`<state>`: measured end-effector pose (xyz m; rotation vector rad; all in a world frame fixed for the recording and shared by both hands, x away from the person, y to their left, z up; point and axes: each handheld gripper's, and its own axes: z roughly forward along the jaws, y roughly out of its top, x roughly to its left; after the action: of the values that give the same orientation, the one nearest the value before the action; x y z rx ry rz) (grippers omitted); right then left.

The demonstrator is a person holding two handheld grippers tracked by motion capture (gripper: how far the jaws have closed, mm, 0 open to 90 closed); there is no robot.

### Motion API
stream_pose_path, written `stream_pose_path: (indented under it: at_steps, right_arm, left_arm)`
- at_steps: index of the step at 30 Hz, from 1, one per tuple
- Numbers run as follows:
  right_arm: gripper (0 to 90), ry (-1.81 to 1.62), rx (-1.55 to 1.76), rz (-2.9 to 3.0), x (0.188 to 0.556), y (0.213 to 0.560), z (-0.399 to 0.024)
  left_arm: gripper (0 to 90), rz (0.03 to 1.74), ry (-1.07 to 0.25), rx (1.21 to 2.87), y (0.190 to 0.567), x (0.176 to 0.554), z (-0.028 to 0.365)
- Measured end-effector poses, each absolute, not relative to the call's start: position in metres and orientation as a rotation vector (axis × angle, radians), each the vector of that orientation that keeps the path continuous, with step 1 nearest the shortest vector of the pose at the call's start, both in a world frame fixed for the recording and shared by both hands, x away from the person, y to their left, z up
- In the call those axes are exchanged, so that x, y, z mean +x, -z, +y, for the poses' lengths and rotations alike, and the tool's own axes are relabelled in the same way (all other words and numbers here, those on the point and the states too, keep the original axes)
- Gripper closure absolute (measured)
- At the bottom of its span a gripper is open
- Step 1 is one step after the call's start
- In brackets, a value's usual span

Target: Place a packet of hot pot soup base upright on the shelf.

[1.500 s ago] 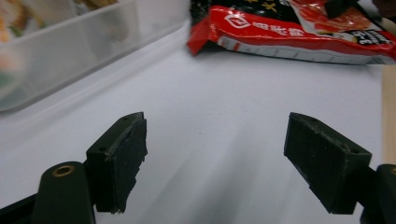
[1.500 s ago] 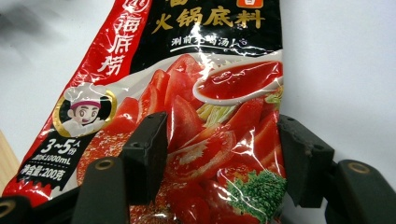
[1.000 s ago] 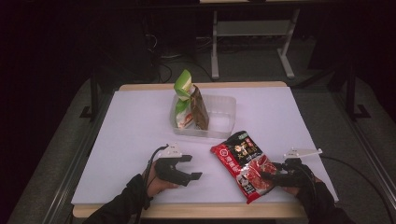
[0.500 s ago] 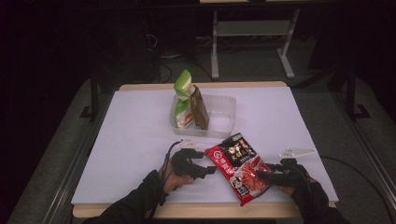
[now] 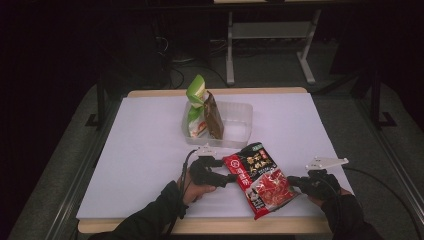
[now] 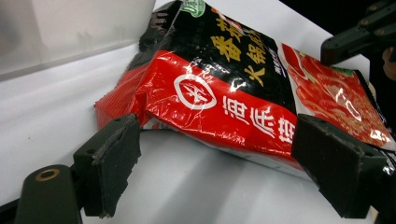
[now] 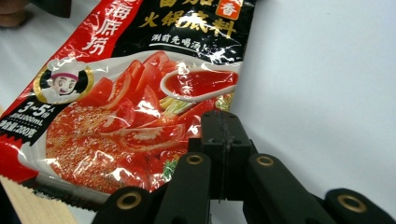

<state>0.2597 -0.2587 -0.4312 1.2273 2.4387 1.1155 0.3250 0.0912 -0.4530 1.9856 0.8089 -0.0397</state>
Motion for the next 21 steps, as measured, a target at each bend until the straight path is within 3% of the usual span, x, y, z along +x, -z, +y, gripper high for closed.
stream_pose_path:
  at_steps: [6,19,21]
  right_arm:
    - [90.0,-1.147,1.236,2.446,0.259,0.434,-0.257]
    - [89.7,-1.195,1.198,2.466,0.260,0.436,-0.255]
    - [71.2,-1.169,1.206,2.463,0.260,0.434,-0.253]
  left_arm:
    - [15.1,0.862,-0.006,1.997,0.455,0.332,0.088]
    - [13.9,0.949,0.034,1.991,0.457,0.351,0.081]
    - [13.7,0.944,0.026,1.999,0.457,0.352,0.079]
